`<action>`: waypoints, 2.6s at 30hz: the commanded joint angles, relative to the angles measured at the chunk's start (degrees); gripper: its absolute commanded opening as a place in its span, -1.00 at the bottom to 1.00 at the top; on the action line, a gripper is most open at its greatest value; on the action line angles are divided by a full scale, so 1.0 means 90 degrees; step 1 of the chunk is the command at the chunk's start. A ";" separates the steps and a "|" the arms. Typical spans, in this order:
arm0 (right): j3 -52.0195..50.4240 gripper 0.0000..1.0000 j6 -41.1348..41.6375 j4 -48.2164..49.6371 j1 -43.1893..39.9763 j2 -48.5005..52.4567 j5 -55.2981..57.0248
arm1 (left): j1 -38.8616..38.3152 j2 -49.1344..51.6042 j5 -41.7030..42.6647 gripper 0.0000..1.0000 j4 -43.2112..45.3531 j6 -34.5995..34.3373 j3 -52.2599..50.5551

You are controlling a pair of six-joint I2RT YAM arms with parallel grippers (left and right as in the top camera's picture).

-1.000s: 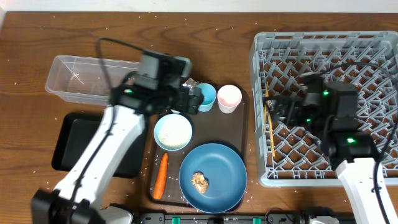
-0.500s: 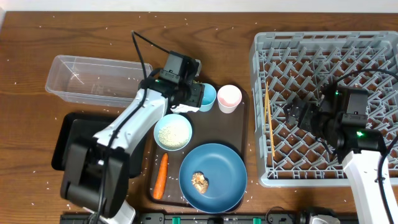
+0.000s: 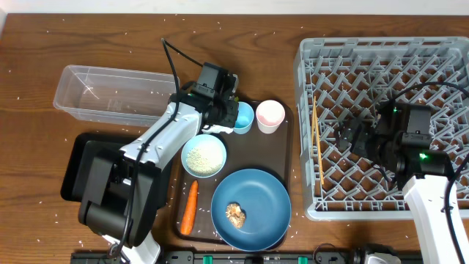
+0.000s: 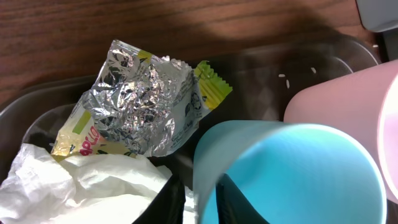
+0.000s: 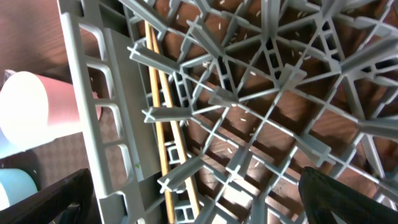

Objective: Sort waste into correct bins and load items into the dishwasher rack
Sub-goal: 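Reach the left gripper to the blue cup and grasp it, then hand the blue cup from the left gripper to the right gripper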

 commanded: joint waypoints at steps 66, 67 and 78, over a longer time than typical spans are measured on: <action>0.0100 0.76 -0.0738 0.4340 0.1678 -0.0792 -0.6948 | 0.0372 -0.2999 0.7213 -0.87 -0.0163 -0.0097 0.0158; 0.0100 0.74 -0.0738 0.4350 0.1734 -0.0792 -0.6807 | 0.0350 -0.2999 0.7210 -0.87 -0.0148 -0.0095 0.0158; 0.0100 -0.25 -0.0690 0.4877 0.2057 -0.0792 -0.6715 | 0.0277 -0.2999 0.7021 -0.87 -0.0070 -0.0095 0.0158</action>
